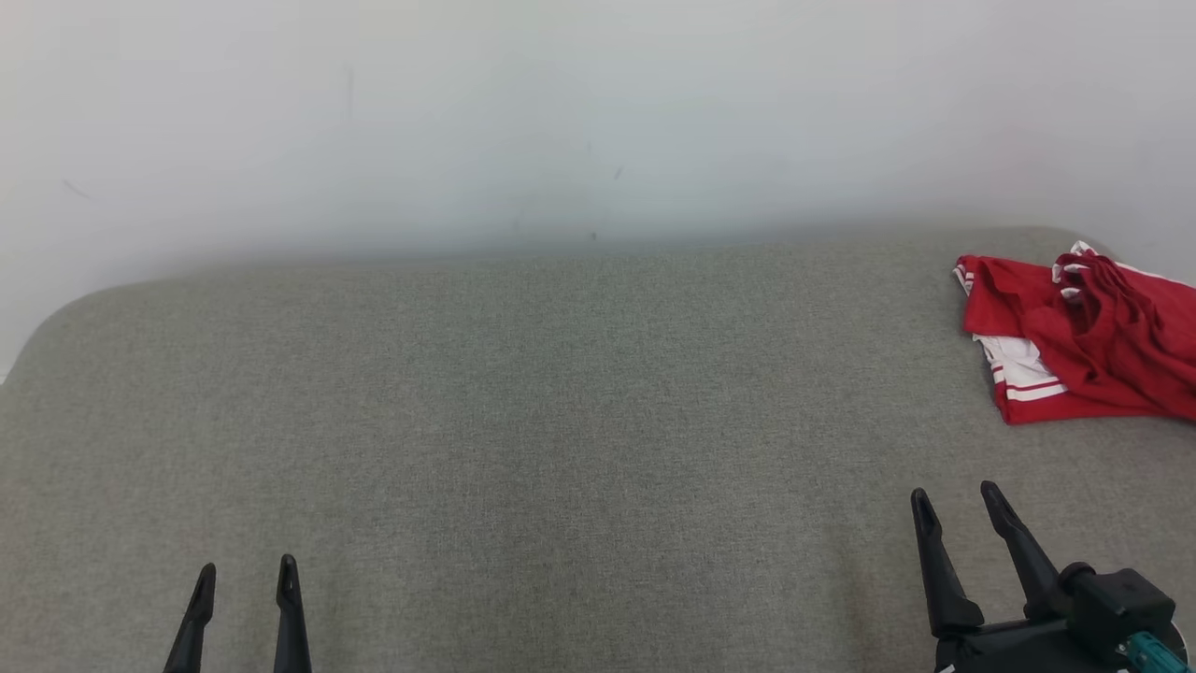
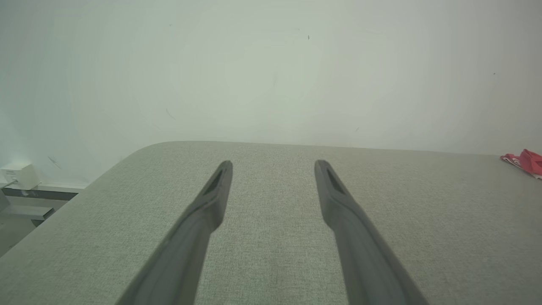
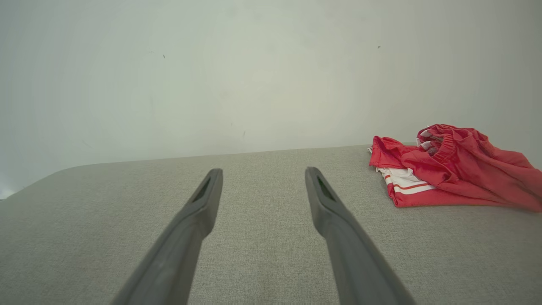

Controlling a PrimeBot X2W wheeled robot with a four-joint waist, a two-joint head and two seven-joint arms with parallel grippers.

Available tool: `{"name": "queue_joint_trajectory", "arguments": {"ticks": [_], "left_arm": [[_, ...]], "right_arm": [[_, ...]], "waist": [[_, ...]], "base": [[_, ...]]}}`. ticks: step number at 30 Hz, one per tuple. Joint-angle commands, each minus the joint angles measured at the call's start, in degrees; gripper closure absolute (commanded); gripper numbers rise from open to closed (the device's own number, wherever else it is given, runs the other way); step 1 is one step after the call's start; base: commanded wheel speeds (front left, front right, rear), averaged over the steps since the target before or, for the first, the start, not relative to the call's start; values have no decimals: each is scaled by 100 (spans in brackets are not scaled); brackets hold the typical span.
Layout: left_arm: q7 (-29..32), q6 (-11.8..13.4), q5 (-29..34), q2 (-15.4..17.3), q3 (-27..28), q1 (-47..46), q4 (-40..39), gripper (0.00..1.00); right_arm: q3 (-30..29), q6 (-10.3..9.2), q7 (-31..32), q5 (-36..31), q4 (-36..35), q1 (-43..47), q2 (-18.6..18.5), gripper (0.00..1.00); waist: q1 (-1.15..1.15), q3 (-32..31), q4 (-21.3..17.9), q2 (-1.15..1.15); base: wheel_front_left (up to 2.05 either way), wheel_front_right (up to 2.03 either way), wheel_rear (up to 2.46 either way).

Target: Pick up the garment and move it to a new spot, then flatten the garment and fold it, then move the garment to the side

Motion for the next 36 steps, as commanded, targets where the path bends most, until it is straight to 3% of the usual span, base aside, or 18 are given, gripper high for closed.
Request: {"name": "queue_joint_trajectory", "arguments": {"ticks": [1, 35, 36], "left_arm": [[-15, 3, 46, -21, -2, 70, 43, 0], [-15, -49, 83, -67, 52, -16, 133, 0], [0, -35, 42, -57, 37, -4, 131, 100]], "right_arm": [[38, -19, -2, -23, 36, -19, 0, 0], [147, -19, -222, 96, 551, -207, -8, 0], [154, 0, -202, 70, 555, -249, -21, 100]], "waist": [[0, -17, 1, 0], [0, -32, 72, 0], [0, -31, 72, 0]], "base": [[0, 0, 0], [0, 0, 0], [0, 0, 0]]}}
